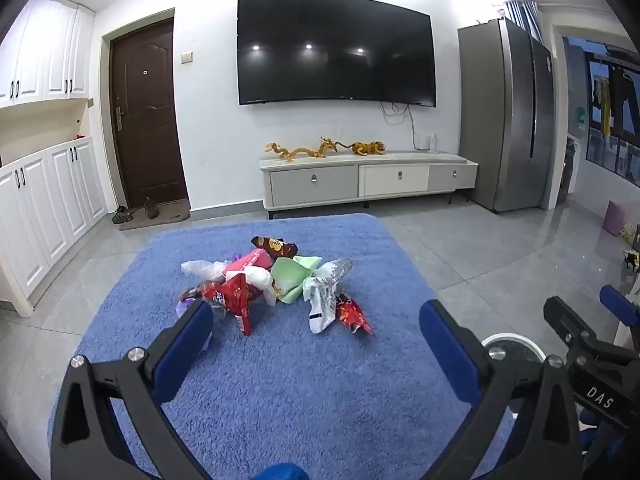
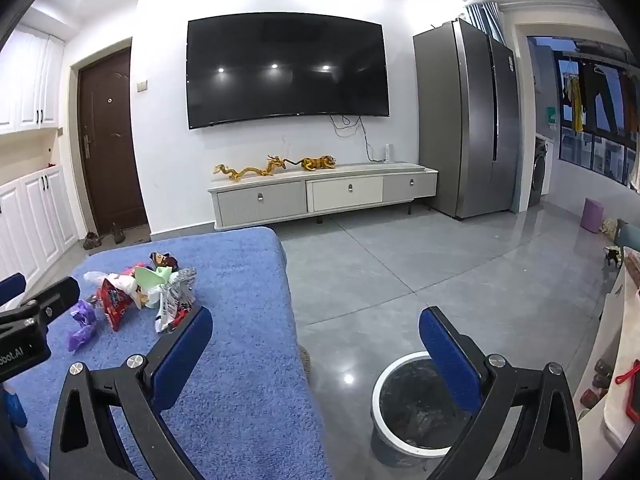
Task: Collect trash
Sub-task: 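Move both tools toward the pile of wrappers on the blue rug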
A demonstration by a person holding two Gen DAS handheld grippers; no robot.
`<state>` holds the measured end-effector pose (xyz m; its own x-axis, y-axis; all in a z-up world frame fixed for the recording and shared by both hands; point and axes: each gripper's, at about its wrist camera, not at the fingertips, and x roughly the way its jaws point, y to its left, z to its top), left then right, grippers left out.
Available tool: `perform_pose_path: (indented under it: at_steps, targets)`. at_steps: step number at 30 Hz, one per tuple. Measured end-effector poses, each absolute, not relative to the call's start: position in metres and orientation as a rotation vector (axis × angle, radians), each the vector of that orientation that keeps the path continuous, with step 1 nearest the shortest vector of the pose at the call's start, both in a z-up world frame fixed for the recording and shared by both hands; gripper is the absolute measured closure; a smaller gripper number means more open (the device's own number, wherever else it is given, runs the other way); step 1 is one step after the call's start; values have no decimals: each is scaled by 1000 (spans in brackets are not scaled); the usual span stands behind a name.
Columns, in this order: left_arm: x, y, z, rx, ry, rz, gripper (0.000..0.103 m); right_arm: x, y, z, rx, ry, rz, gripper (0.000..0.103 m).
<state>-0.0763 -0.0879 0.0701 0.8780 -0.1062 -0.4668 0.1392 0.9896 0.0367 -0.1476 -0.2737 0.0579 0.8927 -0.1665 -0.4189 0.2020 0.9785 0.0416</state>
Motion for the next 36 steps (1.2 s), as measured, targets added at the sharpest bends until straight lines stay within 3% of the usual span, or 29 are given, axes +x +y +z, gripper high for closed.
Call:
perform_pose_path:
  at_steps: [13,36]
  targets:
    - [-73,-83,81,86,448,-124,0,-146,-271,65,82,383,-181,0]
    - [-19,-85,51,66,538,-225,0,-97,-284,34,61,528,-240,0]
